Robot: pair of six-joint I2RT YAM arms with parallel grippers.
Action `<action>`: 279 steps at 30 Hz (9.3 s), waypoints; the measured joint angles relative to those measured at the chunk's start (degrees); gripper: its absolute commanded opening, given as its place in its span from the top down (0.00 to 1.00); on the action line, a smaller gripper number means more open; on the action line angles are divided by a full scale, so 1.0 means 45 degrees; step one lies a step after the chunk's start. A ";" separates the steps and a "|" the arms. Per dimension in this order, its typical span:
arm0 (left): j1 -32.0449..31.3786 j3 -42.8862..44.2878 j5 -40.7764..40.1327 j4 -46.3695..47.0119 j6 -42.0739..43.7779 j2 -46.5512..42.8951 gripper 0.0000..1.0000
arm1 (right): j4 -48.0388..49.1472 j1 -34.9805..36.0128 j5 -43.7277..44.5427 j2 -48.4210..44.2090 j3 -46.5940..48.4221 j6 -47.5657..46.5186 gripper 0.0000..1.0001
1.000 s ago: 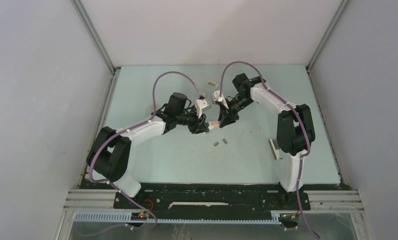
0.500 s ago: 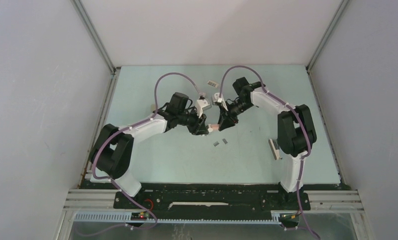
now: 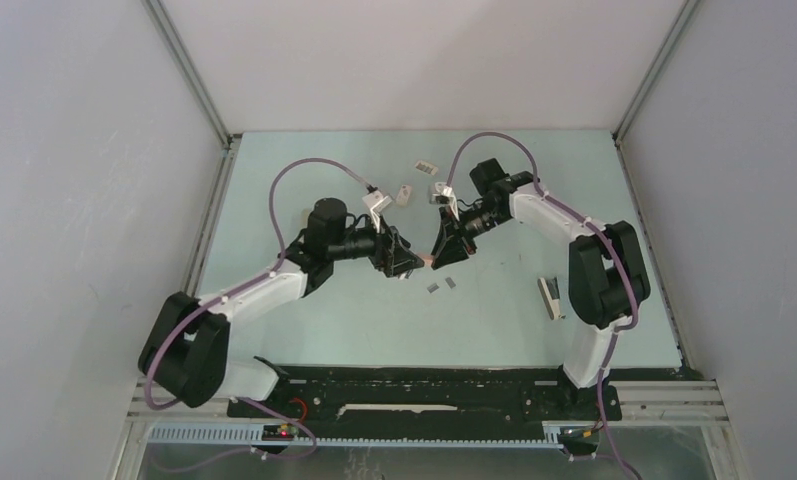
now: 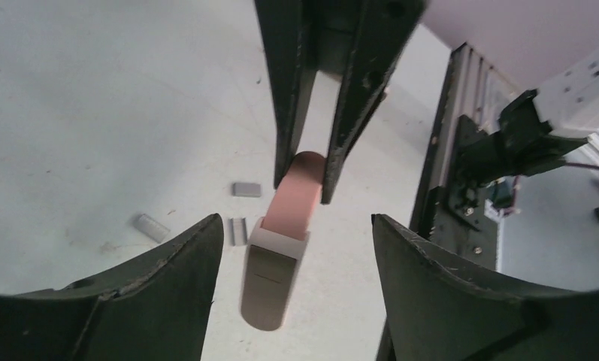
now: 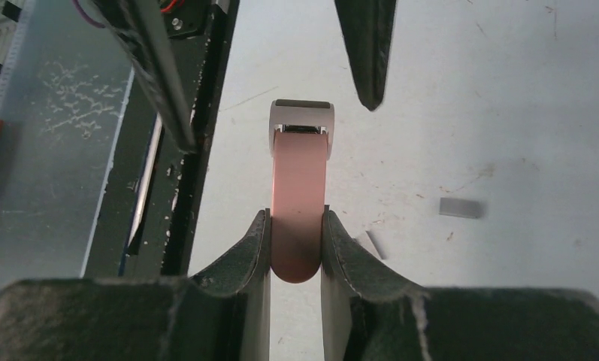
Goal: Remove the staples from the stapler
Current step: Unload the staple at the center of the board, then place the stapler at the center of the board, then pick up the stapler from the center of the board.
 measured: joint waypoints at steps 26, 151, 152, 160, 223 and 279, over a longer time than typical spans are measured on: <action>0.0058 -0.2909 -0.4469 0.1365 -0.0437 -0.5950 0.00 | 0.0461 -0.0389 -0.0296 -0.1982 -0.1399 0.0884 1.00; 0.0529 -0.4090 -0.7587 0.5736 -0.2637 -0.4571 0.00 | 0.2108 -0.5022 0.9870 -0.1700 0.0636 0.5843 0.00; 0.0529 -0.4090 -0.7708 0.5756 -0.2754 -0.4551 0.00 | 0.2317 -0.5032 0.9554 -0.1880 0.0437 0.6154 0.00; 0.0578 -0.4085 -0.9005 0.5557 -0.4211 -0.4284 0.00 | 0.2754 -0.5848 0.5843 -0.2084 -0.0049 0.7252 0.00; 0.1229 -0.3196 -0.7169 0.2793 -0.5435 -0.2618 0.00 | 0.1093 -0.8884 0.9559 -0.2341 -0.5115 0.7150 0.62; -0.2356 0.6295 -0.4493 0.1180 -1.0928 0.8063 0.12 | 0.5387 -0.6436 0.3687 0.0452 -0.4192 1.3270 0.94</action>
